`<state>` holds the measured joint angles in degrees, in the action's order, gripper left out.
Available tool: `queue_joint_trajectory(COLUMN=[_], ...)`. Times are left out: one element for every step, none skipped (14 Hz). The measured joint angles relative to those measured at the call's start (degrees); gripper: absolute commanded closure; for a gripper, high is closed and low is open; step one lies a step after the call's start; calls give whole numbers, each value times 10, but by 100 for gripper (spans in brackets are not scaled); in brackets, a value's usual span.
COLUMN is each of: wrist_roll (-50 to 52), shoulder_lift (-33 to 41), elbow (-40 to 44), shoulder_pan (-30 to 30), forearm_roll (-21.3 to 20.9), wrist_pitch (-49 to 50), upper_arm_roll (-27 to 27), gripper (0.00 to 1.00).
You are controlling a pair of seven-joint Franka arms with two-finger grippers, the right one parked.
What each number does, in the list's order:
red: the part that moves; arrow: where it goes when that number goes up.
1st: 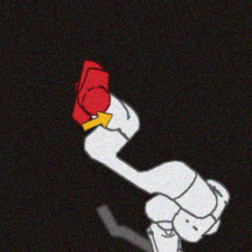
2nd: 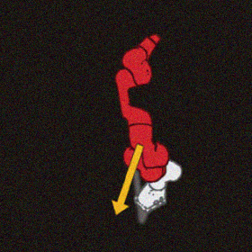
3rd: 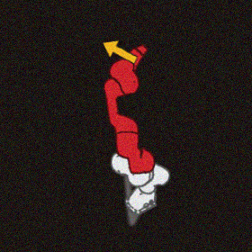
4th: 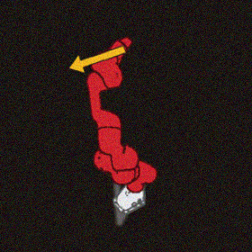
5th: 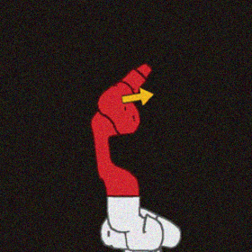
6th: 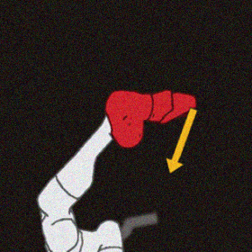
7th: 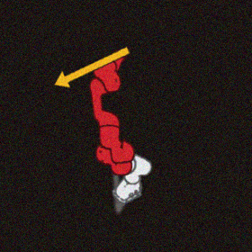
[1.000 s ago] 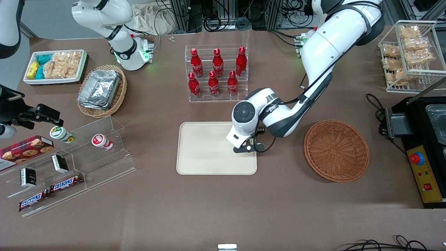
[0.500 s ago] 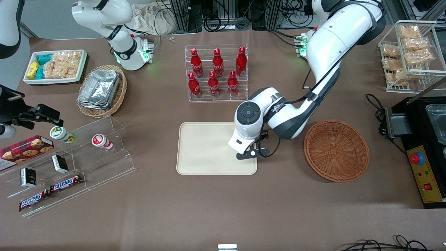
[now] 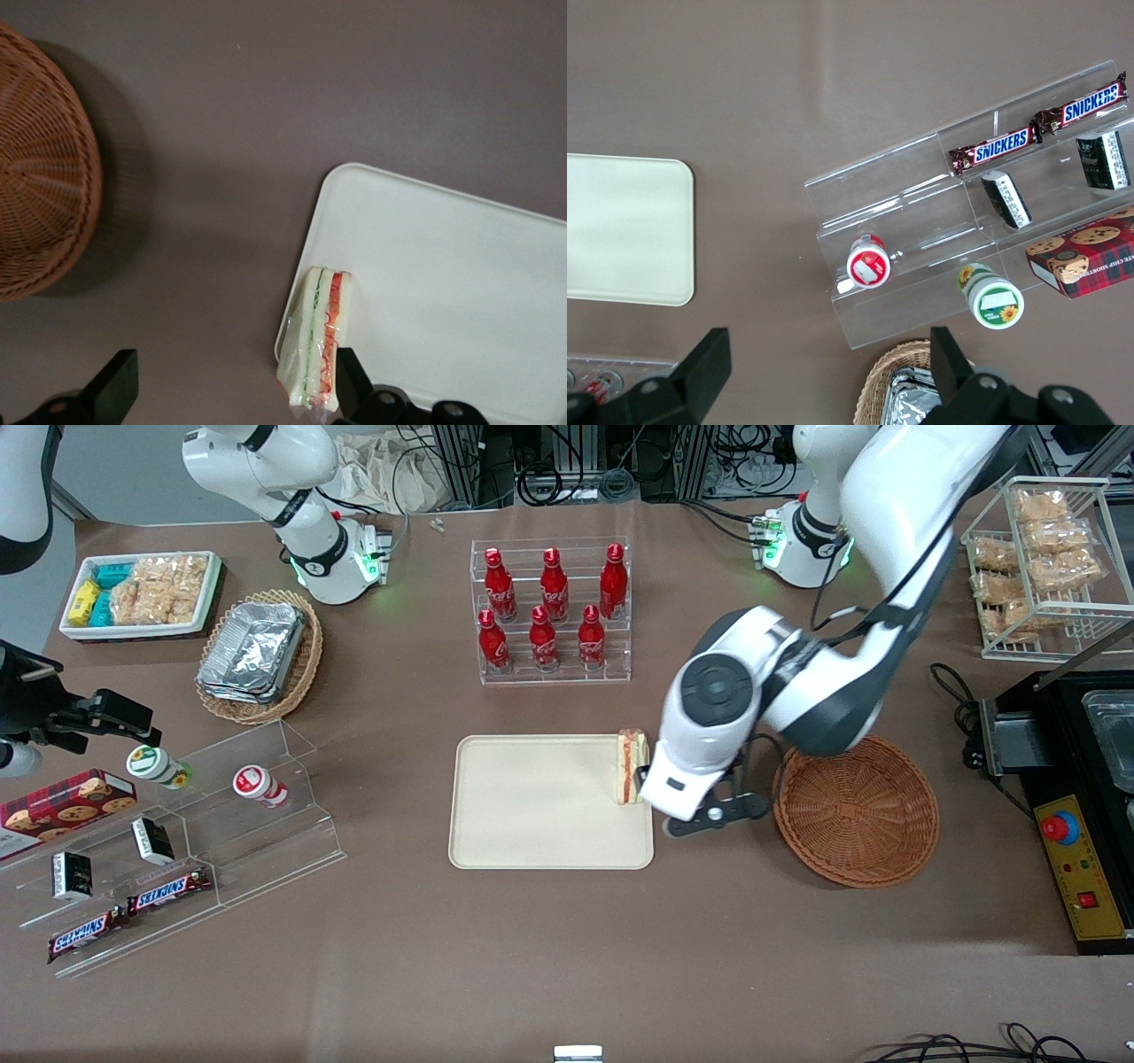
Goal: Place sandwich from basket to tray
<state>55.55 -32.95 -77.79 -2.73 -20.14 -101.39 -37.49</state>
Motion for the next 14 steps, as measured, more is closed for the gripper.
queue_joint_trajectory(wrist_roll=[-12,-21,-26,-31,-44,-65,-89,-111,-135,-174,-222,-268,-311,-348], shoulder_lift=[18,35,49,61,70,78,87,98,110,125,143,164,187,210], elbow=[-2,-3,-5,-7,-9,-13,-20,-30,-39,-48,-58,-73,-94,-116], shoulder_pan=[15,29,43,58,74,90,102,110,109,107,102,94,83,73], forearm_roll=[10,14,16,18,25,33,41,48,61,86,114,137,152,160], wrist_pitch=[9,16,19,21,22,23,24,24,24,24,25,25,24,21], upper_arm_roll=[0,0,0,0,0,0,2,11,30,58,90,127,164,194], gripper=[0,0,0,0,0,0,0,0,0,0,0,0,0,0])
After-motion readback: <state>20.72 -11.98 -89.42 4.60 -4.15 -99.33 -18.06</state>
